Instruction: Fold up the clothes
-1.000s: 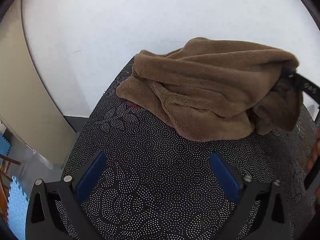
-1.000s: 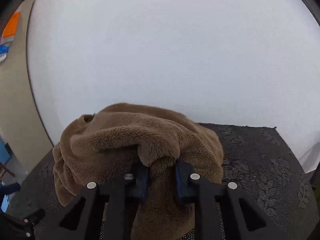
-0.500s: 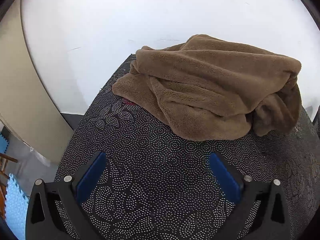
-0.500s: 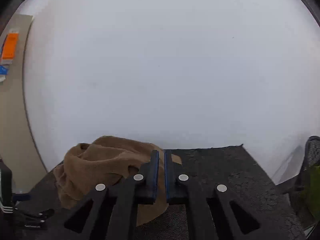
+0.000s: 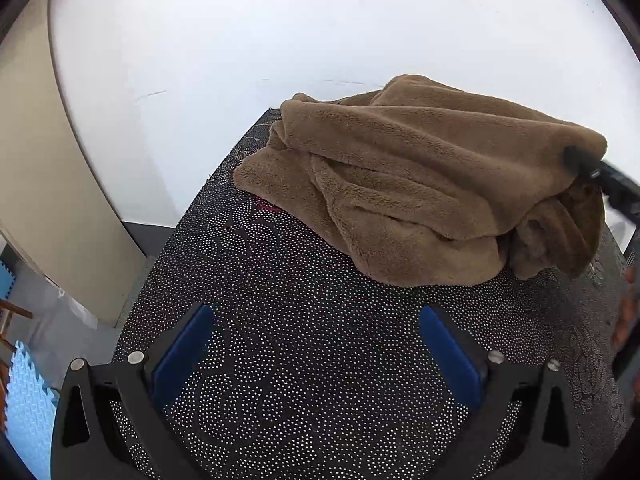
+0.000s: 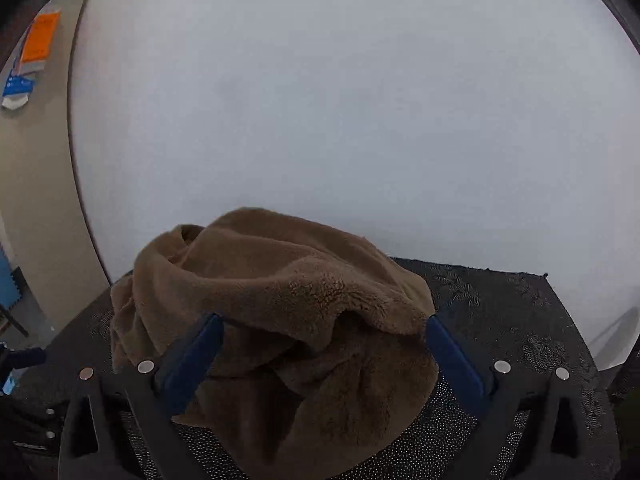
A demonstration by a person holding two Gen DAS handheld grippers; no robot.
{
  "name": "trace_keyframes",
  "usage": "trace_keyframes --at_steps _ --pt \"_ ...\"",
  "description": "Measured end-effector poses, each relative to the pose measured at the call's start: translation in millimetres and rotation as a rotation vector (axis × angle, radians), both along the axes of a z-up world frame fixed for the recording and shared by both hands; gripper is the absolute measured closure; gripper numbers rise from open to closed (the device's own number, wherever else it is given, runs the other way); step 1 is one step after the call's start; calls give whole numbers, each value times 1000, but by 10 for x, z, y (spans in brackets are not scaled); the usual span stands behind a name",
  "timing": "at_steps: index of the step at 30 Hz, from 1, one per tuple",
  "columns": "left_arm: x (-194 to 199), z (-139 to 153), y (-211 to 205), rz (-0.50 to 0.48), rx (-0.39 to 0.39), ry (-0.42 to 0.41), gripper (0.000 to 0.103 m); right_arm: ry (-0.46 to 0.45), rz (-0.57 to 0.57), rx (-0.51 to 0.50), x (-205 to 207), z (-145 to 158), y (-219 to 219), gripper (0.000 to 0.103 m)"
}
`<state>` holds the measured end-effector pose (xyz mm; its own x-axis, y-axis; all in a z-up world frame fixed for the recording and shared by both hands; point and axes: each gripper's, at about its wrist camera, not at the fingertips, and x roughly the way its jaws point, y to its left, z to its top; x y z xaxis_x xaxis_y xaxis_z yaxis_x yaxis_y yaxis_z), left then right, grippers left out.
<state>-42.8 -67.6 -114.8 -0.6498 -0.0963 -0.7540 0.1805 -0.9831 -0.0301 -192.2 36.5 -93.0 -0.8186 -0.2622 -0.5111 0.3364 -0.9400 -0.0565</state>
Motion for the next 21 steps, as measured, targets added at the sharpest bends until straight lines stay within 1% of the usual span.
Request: trace_keyframes --at_steps 4,6,7,8,9,12,16,17,18,21 --pt "-23 -35 16 1 4 -13 0 -97 7 41 -366 -246 -41 0" --pt "-38 -46 32 -2 -6 -16 0 -146 28 40 -526 -322 -71 1" --pt "-45 -52 39 -4 -10 -17 0 -150 30 27 -559 -329 -74 18" --pt "-53 -58 47 -5 -15 -18 0 -151 29 8 -565 -322 -66 38" --pt "-60 -64 54 -7 -20 -20 0 -154 30 -17 -562 -313 -51 68" --pt "-52 -64 24 -1 -11 -22 0 -185 67 -146 -421 -275 89 77" --pt "-39 -30 -68 20 21 -8 0 -247 163 -328 -109 -241 364 80" --pt "-35 -15 -92 27 32 -2 0 -256 183 -352 -9 -236 434 80" --pt "-31 -1 -115 35 42 4 0 -259 197 -355 107 -235 493 80" --pt "-15 35 -217 67 80 27 0 -269 217 -327 490 -266 642 80"
